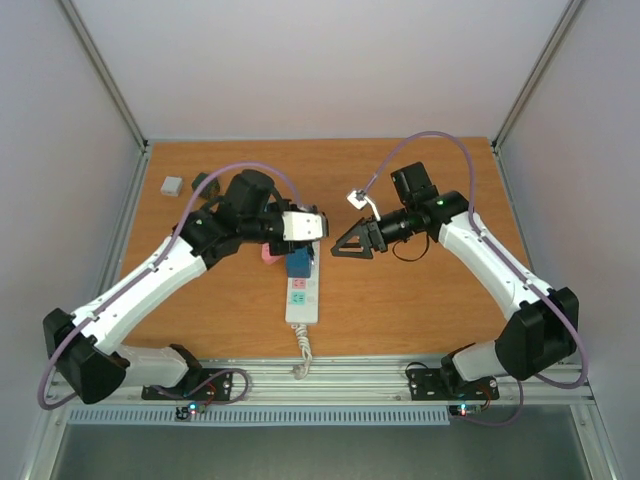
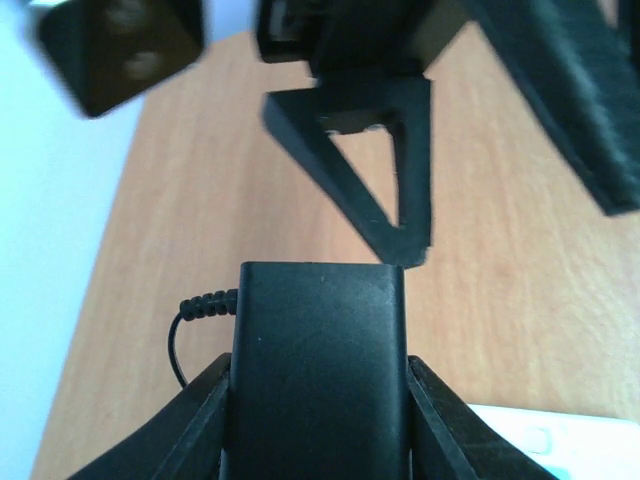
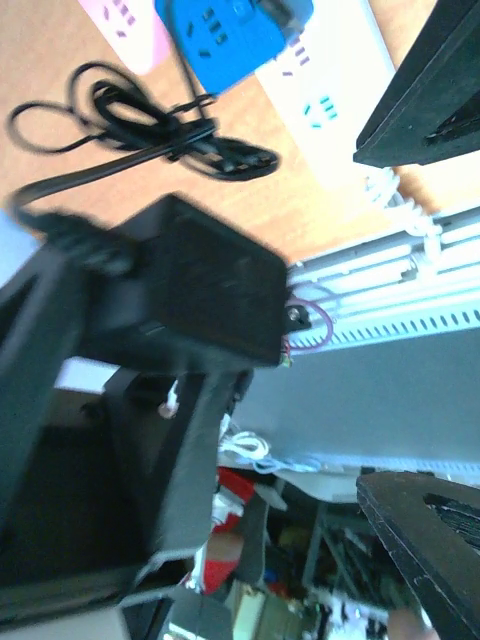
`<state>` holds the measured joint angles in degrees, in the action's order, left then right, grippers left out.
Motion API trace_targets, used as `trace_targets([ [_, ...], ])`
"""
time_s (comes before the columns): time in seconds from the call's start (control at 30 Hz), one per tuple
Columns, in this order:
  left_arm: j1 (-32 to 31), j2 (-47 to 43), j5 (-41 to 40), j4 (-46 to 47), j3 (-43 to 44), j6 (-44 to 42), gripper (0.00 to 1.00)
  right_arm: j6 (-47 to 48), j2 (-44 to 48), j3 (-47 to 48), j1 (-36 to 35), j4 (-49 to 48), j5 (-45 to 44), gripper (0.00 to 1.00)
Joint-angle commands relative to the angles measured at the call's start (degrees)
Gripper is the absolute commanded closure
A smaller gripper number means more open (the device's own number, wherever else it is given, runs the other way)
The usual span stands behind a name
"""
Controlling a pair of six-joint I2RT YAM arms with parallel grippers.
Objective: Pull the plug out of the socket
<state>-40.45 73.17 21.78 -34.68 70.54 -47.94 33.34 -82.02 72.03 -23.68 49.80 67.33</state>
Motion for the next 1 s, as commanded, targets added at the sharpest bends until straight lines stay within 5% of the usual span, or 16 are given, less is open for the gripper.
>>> trace_targets([
  [0.0, 3.6, 1.38, -0.56, -0.69, 5.97, 1.03, 0.81, -4.32, 2.0, -0.01, 0.27, -6.12, -6.33, 0.14],
  [0.57, 26.17, 23.55, -2.96, 2.9, 27.09, 3.99, 0.83, -5.96, 6.05, -6.75, 0.24, -16.17, -14.49, 0.06],
  [0.97, 33.77, 44.74, -12.1, 9.62, 41.07, 8.53, 0.83, -4.83, 3.45, -8.42, 0.22, -18.31, -15.38, 0.06],
])
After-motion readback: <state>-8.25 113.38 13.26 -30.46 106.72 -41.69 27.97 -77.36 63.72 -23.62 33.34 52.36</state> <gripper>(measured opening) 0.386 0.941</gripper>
